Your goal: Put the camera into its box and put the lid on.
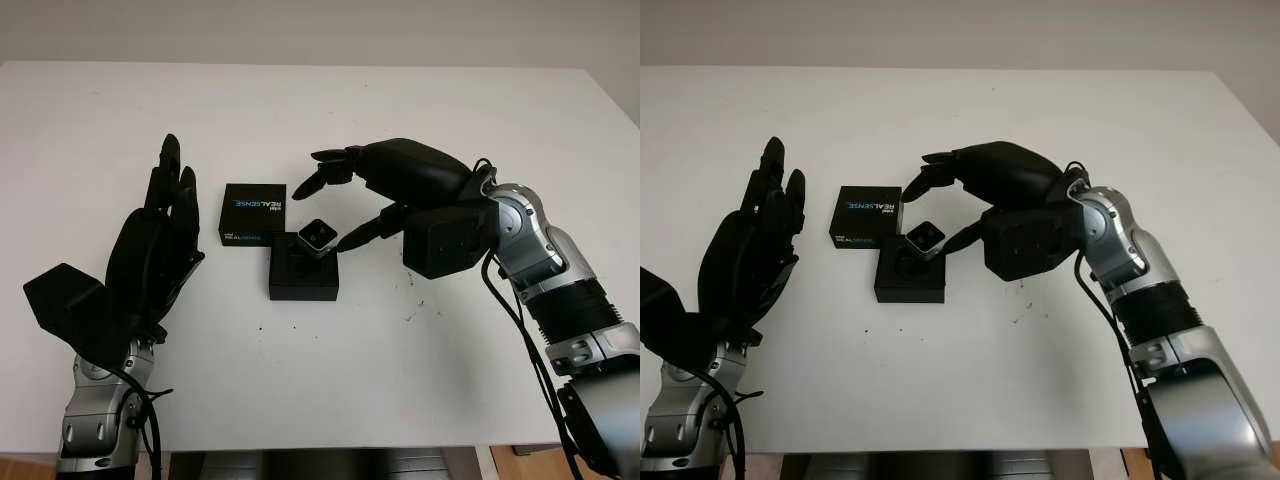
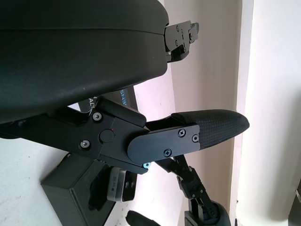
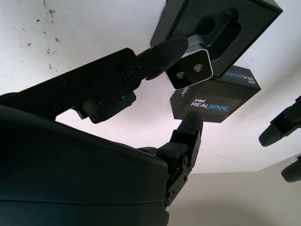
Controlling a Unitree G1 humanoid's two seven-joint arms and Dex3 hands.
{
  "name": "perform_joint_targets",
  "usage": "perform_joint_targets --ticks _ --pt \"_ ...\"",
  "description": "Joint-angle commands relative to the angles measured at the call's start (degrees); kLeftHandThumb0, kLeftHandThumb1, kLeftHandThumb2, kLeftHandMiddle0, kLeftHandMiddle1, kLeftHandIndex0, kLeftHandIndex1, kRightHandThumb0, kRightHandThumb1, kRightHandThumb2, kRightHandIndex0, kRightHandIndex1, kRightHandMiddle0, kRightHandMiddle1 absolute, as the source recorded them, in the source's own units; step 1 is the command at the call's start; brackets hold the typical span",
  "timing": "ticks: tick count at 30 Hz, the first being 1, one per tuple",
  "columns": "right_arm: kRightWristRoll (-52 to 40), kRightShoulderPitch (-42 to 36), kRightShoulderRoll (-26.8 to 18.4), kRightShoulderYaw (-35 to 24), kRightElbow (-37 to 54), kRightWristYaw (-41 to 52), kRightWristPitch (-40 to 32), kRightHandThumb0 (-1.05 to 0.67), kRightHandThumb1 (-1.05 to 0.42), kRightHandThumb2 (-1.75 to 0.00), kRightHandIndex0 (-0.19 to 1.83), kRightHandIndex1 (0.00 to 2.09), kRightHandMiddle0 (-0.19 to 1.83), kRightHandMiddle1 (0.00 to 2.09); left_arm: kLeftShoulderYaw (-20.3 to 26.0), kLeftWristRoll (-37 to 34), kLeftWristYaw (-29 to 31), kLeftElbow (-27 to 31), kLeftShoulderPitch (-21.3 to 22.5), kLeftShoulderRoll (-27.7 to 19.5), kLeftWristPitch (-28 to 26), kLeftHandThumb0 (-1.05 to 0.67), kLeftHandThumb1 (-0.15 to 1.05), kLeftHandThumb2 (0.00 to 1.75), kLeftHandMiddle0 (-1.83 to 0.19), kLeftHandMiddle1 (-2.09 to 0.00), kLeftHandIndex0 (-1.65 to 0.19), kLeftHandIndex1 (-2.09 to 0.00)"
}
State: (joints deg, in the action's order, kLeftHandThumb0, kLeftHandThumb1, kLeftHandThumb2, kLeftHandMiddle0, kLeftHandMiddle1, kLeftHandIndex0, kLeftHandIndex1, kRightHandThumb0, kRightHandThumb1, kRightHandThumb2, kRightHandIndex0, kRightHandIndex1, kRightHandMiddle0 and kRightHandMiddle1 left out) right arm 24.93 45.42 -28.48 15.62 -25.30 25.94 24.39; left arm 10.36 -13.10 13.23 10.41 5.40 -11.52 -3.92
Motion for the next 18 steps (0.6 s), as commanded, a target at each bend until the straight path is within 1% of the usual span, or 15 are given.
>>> perform_joint_targets --ticks 1,8,18 --pt "0.31 -0.43 0.31 0.59 0.18 -0.16 -0.7 -0.52 -0.83 -0.05 0.23 0.1 0.37 0.69 0.33 -0.33 0.32 0.81 0.04 -0.7 0.13 -0.84 1.05 0.61 0.19 0.0 0.19 0.0" --pt "2.26 -0.68 0.17 1.46 0.31 -1.17 -0.22 -0.53 -0.84 -0.05 0.23 0.09 0.34 0.73 0.29 -0.38 0.11 0.96 -0.09 -0.54 0.41 -0.83 1.05 0.61 0.19 0.0 0.19 0.0" --pt "2.31 -0.85 0.62 2.24 -1.27 -2.08 1.02 -0.5 -0.84 -0.06 0.24 0.09 0.33 0.78 0.33 -0.35 0.12 0.89 0.14 -0.71 0.14 -0.84 1.05 0.61 0.19 0.0 0.19 -0.01"
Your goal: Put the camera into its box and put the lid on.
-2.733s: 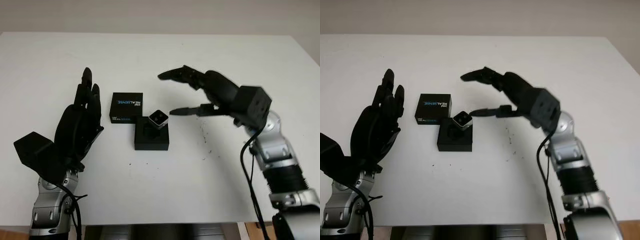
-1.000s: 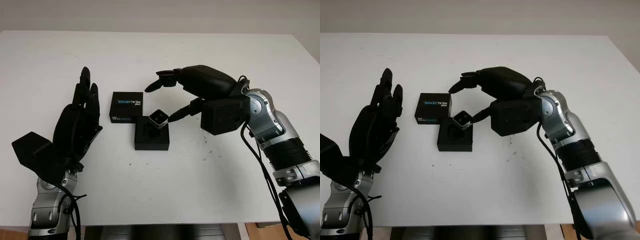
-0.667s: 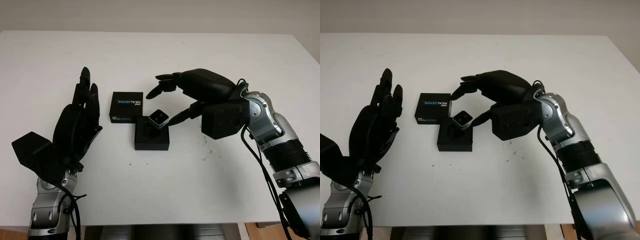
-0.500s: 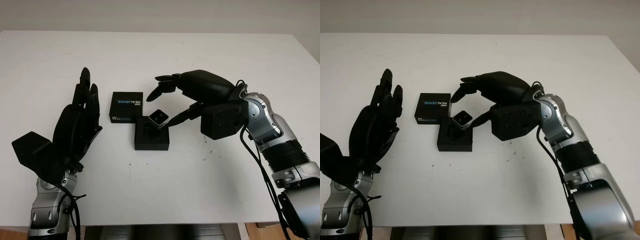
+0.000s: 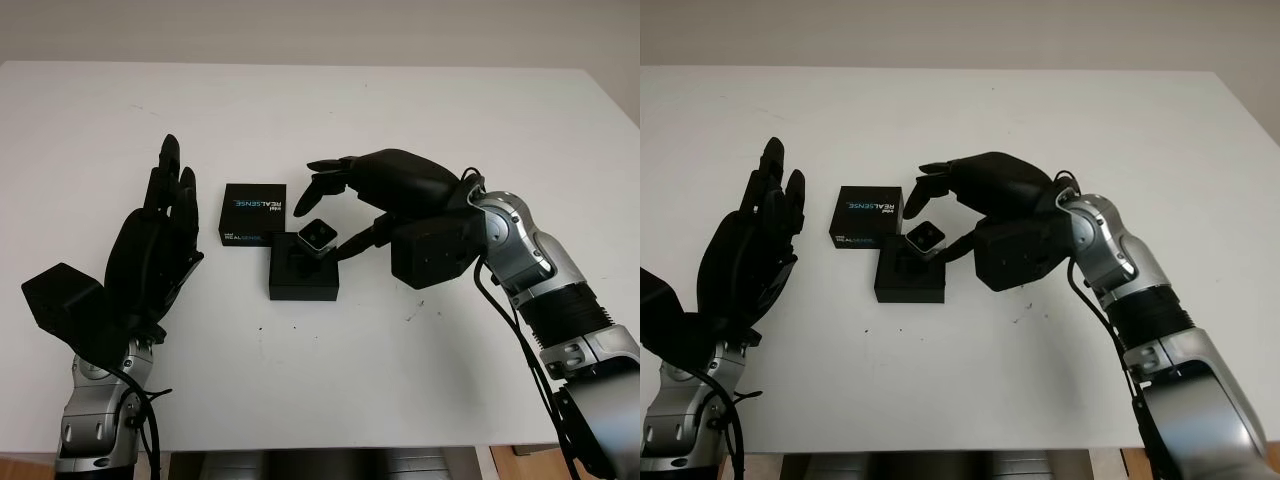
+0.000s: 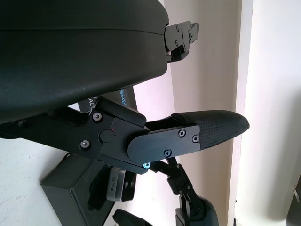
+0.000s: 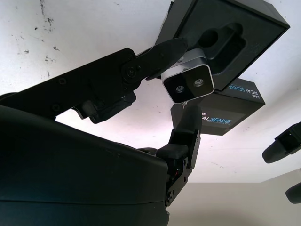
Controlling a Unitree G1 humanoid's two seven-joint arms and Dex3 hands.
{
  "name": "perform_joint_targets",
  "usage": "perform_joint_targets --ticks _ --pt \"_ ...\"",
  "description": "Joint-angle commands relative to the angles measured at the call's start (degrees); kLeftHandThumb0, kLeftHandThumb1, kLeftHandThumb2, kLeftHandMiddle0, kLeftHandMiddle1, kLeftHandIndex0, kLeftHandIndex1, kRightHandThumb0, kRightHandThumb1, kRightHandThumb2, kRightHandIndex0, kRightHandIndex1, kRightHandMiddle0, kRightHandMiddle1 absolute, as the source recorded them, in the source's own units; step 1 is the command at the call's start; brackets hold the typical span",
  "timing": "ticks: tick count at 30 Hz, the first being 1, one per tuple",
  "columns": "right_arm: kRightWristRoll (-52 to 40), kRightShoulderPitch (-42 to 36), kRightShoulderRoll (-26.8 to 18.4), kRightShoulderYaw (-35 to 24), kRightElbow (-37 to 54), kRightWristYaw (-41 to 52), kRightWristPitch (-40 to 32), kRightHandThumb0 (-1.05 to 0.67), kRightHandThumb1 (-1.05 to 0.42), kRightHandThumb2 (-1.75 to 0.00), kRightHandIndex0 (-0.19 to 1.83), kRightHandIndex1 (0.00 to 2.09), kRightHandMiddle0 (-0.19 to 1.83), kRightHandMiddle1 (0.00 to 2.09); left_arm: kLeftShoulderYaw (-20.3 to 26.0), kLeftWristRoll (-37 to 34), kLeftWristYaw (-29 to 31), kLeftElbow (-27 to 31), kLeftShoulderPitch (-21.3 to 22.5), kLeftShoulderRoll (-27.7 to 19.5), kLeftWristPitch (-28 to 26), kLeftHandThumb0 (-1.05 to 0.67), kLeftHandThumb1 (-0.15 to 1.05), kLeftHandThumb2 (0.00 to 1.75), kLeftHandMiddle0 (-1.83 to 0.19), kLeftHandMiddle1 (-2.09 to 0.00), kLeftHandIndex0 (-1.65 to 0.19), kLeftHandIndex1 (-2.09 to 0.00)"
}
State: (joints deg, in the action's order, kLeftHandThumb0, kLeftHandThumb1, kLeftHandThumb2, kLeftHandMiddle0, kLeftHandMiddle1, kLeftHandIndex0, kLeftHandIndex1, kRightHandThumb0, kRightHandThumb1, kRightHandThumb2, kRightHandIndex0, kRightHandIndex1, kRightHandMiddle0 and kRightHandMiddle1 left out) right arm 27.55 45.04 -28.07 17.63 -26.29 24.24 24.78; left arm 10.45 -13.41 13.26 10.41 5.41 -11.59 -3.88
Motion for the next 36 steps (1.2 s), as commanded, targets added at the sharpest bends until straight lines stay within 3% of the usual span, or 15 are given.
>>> perform_joint_targets --ticks 1,25,36 --pt "-0.42 -0.46 0.26 0.23 -0.6 -0.49 0.97 -0.5 -0.84 -0.06 0.24 0.09 0.33 0.79 0.24 -0.15 0.2 0.91 0.14 -0.69 0.02 -0.84 1.05 0.61 0.19 0.0 0.19 0.0" --pt "2.45 0.52 0.12 1.94 -5.06 -5.29 6.88 -0.52 -0.88 -0.06 0.29 0.1 0.35 0.87 0.36 -0.53 0.14 0.82 -0.37 -0.71 0.18 -0.84 1.05 0.6 0.19 0.0 0.19 -0.01" --pt "5.09 0.24 0.2 2.58 -5.79 -9.47 7.89 -0.47 -0.96 -0.06 0.31 0.11 0.42 1.19 0.42 -0.86 0.13 1.12 -0.63 -0.81 0.2 -0.84 1.05 0.59 0.19 0.0 0.19 -0.01"
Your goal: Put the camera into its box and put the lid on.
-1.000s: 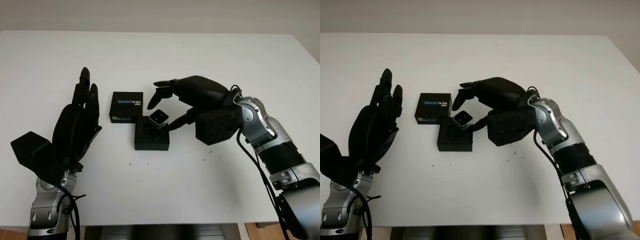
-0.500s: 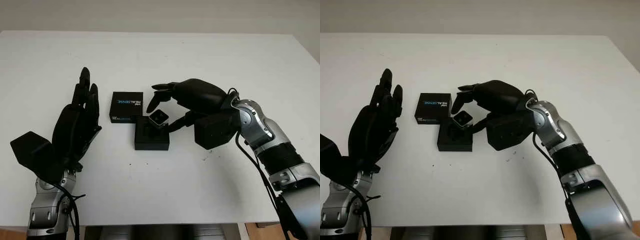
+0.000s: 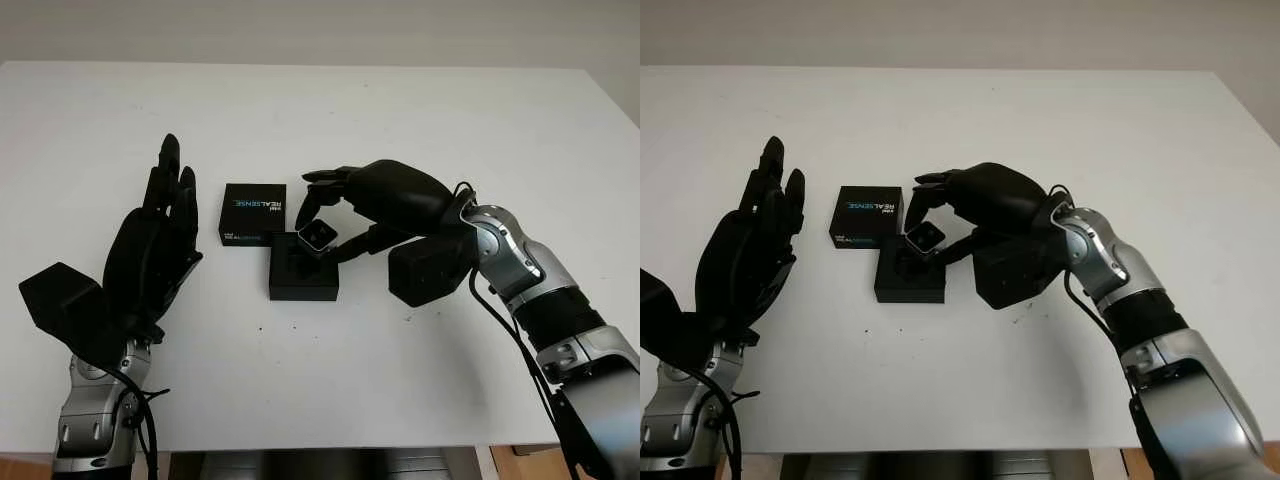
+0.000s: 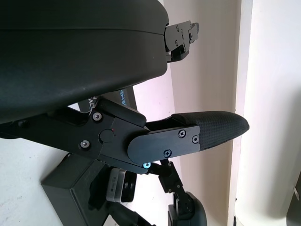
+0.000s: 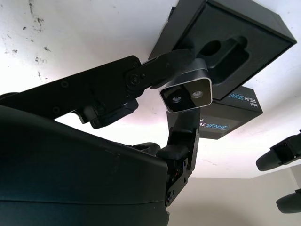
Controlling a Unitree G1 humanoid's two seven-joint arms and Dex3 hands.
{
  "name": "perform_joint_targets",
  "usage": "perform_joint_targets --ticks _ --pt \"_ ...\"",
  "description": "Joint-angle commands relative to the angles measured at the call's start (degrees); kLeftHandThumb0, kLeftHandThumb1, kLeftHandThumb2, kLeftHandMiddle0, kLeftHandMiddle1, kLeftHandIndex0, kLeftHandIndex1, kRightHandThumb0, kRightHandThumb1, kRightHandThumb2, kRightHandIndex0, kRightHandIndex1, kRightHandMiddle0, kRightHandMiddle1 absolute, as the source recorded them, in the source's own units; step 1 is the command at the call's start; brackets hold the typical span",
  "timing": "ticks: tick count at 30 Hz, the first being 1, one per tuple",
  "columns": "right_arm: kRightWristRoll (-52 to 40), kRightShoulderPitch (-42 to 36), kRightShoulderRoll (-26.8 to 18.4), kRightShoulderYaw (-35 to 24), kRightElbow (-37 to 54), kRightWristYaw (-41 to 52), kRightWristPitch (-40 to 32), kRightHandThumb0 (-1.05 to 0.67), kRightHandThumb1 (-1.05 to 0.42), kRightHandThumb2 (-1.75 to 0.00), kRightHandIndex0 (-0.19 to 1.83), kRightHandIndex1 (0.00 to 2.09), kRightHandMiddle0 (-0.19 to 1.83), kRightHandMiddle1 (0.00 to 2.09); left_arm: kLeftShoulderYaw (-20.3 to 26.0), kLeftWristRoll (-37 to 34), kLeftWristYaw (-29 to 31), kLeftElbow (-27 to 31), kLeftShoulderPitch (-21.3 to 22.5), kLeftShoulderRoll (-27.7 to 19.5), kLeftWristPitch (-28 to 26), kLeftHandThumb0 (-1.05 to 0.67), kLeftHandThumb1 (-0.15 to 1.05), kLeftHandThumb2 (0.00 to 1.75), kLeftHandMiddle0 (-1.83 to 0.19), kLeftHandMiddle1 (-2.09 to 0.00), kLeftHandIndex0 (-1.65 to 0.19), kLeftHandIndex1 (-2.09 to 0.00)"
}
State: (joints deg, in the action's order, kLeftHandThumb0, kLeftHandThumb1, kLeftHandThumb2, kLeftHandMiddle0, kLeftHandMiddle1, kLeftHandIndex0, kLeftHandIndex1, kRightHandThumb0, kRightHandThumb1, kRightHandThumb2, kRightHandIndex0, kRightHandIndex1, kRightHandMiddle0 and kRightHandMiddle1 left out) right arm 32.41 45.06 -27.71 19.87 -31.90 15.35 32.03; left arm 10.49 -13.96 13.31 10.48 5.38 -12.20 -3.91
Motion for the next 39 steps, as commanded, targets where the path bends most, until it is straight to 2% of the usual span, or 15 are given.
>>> perform_joint_targets --ticks 1,10,13,19,25,29,39 --pt "0.48 0.23 -0.14 0.37 -0.27 -0.91 0.77 -0.47 -0.96 -0.06 0.32 0.12 0.43 1.21 0.41 -0.33 0.07 1.06 -0.58 -0.23 0.14 -0.84 1.05 0.6 0.19 0.0 0.19 -0.01" --pt "2.4 -0.02 -0.36 0.58 0.18 -2.95 0.62 -0.41 -0.98 -0.05 0.34 0.13 0.42 1.38 0.37 -0.22 0.24 0.93 -0.62 -0.39 0.3 -0.84 1.05 0.61 0.19 0.0 0.19 0.0" --pt "2.78 -0.19 -0.38 0.51 0.54 -3.64 0.66 -0.43 -0.99 -0.05 0.34 0.14 0.36 1.51 0.36 -0.11 0.29 1.0 -0.76 -0.4 0.45 -0.84 1.05 0.61 0.19 0.0 0.19 -0.01" --pt "-2.31 -1.59 1.6 -1.6 0.58 -3.22 -0.28 -0.41 -0.97 -0.05 0.39 0.17 0.37 1.52 0.22 0.06 0.14 1.26 -1.03 -0.32 0.33 -0.83 1.05 0.61 0.19 0.0 0.19 -0.01" --pt "-8.9 -4.73 5.35 -4.61 6.85 -0.44 -10.25 -0.41 -0.96 -0.05 0.38 0.18 0.38 1.51 -0.02 0.28 -0.03 1.11 -1.06 -0.29 0.63 -0.83 1.05 0.61 0.19 0.0 0.19 -0.02" --pt "-12.52 -7.28 8.06 -6.51 13.35 1.0 -19.55 -0.42 -0.97 -0.05 0.34 0.16 0.35 1.56 -0.18 0.43 -0.4 1.57 -1.44 -0.01 0.5 -0.83 1.05 0.61 0.19 0.0 0.19 -0.02" --pt "-12.14 -13.08 10.98 -7.38 27.97 0.18 -34.55 -0.44 -0.99 -0.06 0.32 0.13 0.3 1.66 -0.6 0.93 -0.69 2.58 -2.25 0.26 0.38 -0.83 1.05 0.61 0.19 0.0 0.19 0.0"
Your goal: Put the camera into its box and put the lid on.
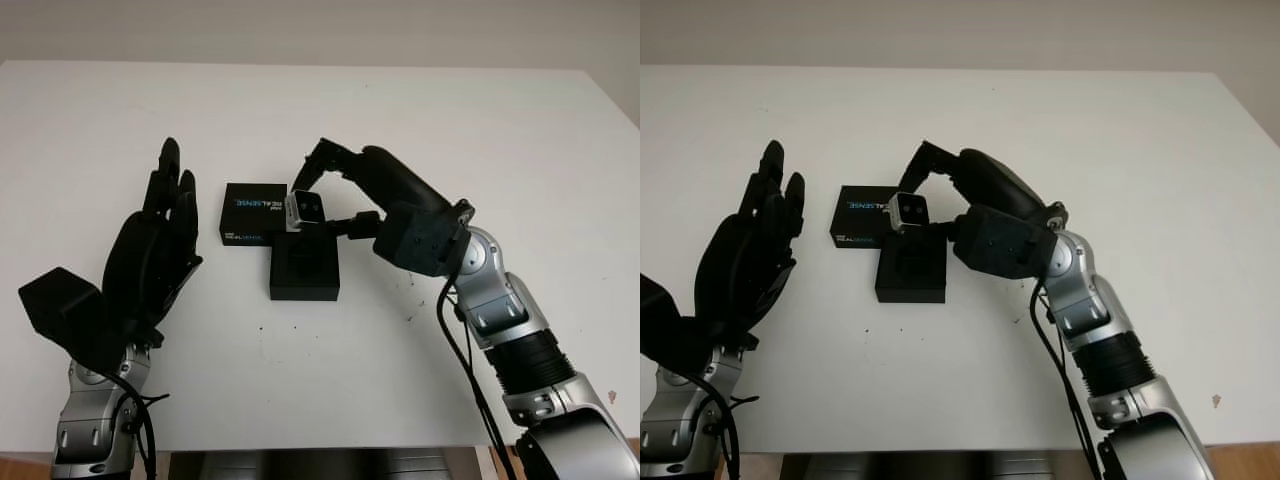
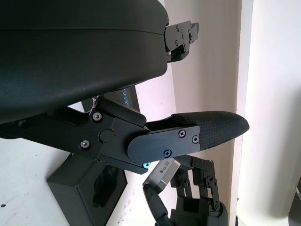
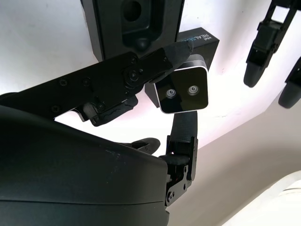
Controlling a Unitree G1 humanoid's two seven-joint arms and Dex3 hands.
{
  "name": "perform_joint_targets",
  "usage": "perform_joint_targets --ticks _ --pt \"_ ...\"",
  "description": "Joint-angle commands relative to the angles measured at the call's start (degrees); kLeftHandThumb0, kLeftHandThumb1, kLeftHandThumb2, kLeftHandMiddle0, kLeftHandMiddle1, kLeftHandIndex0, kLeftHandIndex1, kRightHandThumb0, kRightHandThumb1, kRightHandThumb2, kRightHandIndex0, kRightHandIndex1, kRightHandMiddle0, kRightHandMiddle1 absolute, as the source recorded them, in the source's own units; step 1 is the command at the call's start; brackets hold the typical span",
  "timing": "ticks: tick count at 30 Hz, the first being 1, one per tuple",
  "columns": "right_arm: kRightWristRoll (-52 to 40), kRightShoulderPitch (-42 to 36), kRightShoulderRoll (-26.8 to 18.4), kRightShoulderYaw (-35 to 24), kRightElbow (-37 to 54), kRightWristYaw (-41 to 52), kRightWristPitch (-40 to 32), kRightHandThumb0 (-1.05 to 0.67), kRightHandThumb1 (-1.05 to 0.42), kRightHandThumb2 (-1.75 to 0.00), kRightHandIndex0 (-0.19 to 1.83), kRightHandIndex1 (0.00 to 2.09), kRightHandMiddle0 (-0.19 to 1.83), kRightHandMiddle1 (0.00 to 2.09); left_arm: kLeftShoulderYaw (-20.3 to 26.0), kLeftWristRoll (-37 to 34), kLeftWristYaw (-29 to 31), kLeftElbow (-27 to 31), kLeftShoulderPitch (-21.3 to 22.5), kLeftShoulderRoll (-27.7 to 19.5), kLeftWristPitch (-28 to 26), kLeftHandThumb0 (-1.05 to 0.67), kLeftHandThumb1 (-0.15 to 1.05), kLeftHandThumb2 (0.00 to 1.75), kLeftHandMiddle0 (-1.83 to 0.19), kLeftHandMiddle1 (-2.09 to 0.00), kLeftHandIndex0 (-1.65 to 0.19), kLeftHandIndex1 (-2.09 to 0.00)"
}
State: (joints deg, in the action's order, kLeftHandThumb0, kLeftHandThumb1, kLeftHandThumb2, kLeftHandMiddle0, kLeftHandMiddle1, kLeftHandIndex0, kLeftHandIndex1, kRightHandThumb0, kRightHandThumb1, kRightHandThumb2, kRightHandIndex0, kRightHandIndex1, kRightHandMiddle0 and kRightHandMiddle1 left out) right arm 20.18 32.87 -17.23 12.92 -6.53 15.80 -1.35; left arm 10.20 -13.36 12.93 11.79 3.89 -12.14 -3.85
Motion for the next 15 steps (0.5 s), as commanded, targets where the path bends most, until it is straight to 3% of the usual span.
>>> perform_joint_targets --ticks 1,15 --pt "0.33 -1.5 0.63 -0.35 4.13 -0.16 -2.59 -0.44 -0.99 -0.06 0.33 0.13 0.29 1.68 -0.35 0.4 -0.49 1.5 -0.85 0.31 0.14 -0.83 1.05 0.62 0.19 0.0 0.19 0.0" --pt "7.97 -8.06 1.23 3.73 19.82 2.42 -19.2 -0.4 -1.0 -0.06 0.33 0.12 0.25 1.74 -1.13 0.44 -0.41 1.62 -0.44 0.76 -0.21 -0.83 1.05 0.63 0.19 0.0 0.19 0.0"
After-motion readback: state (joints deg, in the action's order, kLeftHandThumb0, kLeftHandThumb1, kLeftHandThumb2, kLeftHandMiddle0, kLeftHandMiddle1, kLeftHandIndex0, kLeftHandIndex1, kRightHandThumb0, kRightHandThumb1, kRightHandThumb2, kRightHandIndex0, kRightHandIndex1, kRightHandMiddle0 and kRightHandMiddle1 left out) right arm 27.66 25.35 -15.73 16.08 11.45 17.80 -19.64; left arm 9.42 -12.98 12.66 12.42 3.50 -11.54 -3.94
